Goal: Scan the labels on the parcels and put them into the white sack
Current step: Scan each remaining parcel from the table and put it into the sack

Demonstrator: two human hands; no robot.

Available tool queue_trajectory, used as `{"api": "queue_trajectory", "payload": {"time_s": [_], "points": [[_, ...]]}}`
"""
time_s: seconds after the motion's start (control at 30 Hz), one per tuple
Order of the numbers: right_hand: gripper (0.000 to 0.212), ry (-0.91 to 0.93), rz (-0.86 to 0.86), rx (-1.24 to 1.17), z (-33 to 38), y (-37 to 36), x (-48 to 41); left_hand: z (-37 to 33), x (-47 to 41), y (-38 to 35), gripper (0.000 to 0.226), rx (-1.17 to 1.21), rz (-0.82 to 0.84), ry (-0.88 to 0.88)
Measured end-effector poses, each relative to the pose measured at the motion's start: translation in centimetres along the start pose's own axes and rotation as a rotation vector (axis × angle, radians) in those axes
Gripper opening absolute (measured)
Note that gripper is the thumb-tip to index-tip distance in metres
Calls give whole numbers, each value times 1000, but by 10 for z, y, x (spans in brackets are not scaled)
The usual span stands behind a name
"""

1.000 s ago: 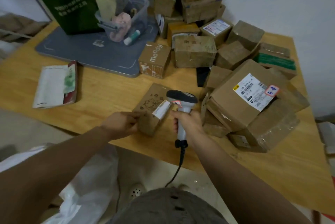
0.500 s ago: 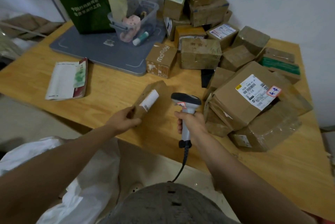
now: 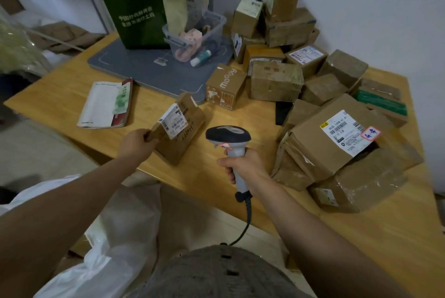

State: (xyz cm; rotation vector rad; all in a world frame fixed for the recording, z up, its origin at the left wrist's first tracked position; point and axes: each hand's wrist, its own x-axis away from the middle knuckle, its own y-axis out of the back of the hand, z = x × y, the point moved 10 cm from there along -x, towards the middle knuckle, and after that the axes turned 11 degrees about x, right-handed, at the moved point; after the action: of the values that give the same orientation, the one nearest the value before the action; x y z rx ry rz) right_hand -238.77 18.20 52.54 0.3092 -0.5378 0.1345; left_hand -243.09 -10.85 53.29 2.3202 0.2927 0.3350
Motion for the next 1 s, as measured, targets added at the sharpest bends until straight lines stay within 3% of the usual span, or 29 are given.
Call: {"api": "queue_trajectory", "payload": {"time_s": [0.43, 1.0], "points": [[15, 94, 71, 215, 18, -35, 5, 30, 14, 15, 38, 370, 4, 187], [19, 224, 94, 353, 41, -46, 10, 40, 16, 24, 35, 312, -16, 162]]}}
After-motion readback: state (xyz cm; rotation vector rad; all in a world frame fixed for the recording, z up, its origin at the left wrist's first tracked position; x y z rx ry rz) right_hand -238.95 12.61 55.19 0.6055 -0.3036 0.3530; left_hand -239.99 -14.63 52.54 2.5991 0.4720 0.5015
